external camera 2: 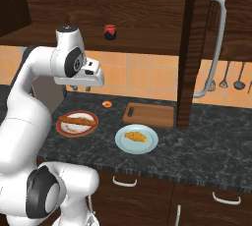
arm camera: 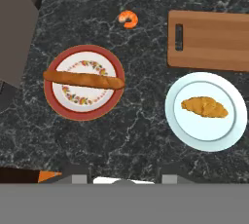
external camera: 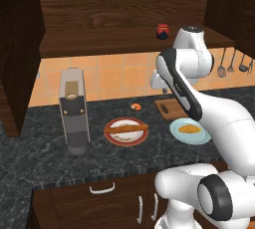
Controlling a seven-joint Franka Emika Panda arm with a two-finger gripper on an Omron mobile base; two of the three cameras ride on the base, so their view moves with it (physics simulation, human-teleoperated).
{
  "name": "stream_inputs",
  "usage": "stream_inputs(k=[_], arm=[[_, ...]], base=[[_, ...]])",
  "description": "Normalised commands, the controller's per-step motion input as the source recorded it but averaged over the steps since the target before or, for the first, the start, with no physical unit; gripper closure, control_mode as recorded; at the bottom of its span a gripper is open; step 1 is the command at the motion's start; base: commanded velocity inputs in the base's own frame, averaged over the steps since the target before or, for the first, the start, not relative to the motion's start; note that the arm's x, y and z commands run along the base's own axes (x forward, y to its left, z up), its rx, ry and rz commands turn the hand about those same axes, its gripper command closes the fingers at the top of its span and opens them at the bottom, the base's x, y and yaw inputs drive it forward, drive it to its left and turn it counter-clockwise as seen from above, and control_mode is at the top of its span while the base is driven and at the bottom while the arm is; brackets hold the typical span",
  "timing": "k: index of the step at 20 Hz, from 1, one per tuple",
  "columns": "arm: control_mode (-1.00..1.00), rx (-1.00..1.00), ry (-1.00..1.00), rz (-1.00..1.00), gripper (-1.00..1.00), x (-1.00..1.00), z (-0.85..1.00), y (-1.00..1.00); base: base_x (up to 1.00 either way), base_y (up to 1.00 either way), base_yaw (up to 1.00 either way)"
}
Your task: From the different types of pastries on the counter, select a croissant and place it on the cutting board. Then retrieve a jar of jam from the cabinet and place it alongside the croissant on the cutting board.
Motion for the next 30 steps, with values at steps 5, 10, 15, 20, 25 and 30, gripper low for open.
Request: stream_inputs(k=[5,10,15,20,25,30], arm=[[-1.0,-0.02,0.03,0.02,-1.0,0.0,0.01,0.0],[-1.0,-0.03,-0.37,-0.02,-1.0,-0.05,0.9,0.0],[-1.0,0.0,-0.32,-0.03,-1.0,-0.18,0.57,0.0],[-1.0,0.17,-0.01,0.0,-1.0,0.16,0.88,-0.12],[-1.0,0.13,-0.03,0.0,-1.0,0.14,0.87,-0.09],[-1.0,0.0,0.0,0.0,-1.0,0.76,0.4,-0.04]], base=[[0.0,0.0,0.0],[0.0,0.0,0.0],[0.0,0.0,0.0],[0.0,0.0,0.0],[0.0,0.0,0.0],[0.0,0.0,0.0]])
